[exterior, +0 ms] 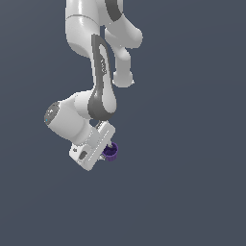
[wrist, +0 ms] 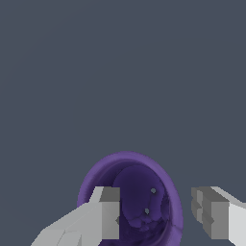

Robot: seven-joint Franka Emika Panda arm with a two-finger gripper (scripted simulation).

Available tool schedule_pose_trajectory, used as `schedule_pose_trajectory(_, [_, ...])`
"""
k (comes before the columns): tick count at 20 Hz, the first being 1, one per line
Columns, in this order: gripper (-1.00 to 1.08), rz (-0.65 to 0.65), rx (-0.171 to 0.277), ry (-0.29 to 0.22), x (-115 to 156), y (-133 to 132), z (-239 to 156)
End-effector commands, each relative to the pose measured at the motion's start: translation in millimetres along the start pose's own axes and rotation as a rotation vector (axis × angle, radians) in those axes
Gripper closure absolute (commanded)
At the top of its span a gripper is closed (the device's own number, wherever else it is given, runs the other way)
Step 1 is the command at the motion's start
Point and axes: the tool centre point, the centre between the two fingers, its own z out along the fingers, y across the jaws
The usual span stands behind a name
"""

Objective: Pick up the object and move it to a goal position.

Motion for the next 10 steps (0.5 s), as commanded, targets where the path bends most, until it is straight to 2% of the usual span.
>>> schedule_pose_trajectory(1, [-0.20,-0.039,0.004,0.025,-2.7,4.5,-1.1])
schedule_pose_trajectory(10, [-0.20,-0.122,0.007,0.082,-9.6,14.7,-4.5])
